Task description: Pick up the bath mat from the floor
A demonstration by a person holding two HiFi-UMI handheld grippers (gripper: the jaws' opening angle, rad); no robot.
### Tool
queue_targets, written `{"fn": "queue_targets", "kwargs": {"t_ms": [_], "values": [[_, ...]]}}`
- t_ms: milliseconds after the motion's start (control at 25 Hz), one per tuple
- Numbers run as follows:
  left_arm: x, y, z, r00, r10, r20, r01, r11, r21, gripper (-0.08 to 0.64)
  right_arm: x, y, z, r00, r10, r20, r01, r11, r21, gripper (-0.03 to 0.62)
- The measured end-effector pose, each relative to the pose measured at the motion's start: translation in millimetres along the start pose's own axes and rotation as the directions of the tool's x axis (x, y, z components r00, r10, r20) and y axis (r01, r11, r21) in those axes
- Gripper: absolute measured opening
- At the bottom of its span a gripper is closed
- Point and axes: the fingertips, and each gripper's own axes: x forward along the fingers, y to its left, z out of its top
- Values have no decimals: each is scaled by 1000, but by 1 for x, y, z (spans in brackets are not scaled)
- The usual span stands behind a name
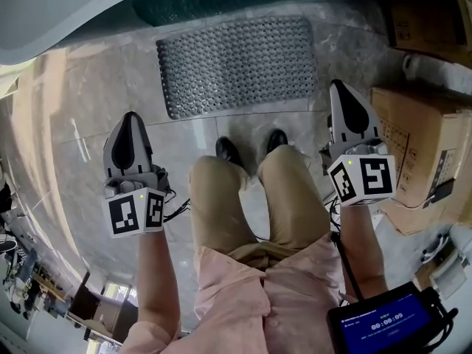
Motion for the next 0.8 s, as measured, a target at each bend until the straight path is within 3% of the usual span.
{"fn": "queue_targets", "kwargs": {"t_ms": [520,800], "values": [[49,21,-102,999,24,-24,-24,1000,-5,25,60,-22,-85,1000,22,-8,-22,999,-28,18],[63,37,-133,998,52,-19,-52,999,-8,25,81,-36,-109,1000,10,-7,-10,1000,-20,18]]}}
